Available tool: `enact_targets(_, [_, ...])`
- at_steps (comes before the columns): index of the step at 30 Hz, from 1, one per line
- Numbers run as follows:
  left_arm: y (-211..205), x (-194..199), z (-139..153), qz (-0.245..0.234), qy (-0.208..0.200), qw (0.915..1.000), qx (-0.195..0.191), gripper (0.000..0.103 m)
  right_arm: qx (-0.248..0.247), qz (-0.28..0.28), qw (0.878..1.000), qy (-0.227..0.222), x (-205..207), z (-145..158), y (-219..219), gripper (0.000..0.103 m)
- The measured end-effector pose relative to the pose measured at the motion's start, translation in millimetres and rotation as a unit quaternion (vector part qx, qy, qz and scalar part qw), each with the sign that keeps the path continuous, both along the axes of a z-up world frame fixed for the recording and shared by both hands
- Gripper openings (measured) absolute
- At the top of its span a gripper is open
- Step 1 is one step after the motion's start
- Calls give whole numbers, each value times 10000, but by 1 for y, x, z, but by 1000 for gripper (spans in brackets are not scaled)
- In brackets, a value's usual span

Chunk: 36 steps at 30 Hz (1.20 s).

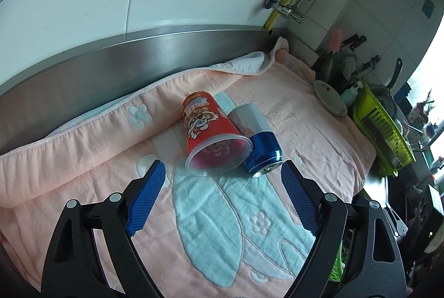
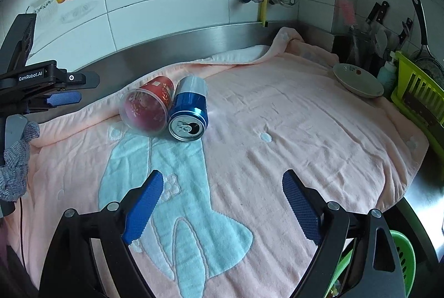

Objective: Collect trash

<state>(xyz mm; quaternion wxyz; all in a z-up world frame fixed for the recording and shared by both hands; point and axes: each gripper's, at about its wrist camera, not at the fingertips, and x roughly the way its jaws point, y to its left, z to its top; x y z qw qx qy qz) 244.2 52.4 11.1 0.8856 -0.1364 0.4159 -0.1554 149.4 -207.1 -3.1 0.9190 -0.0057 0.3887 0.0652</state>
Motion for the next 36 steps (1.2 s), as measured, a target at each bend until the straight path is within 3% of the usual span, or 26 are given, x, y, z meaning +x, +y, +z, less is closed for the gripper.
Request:
enact_targets(19, [3,33,-3,175,271,9994,-118,88,124,82,9999,67,38,1,0,85])
enact_targets(36, [-2,48,-2,192,365,9991,13,89,278,106,9995,103,61,1,-2,85])
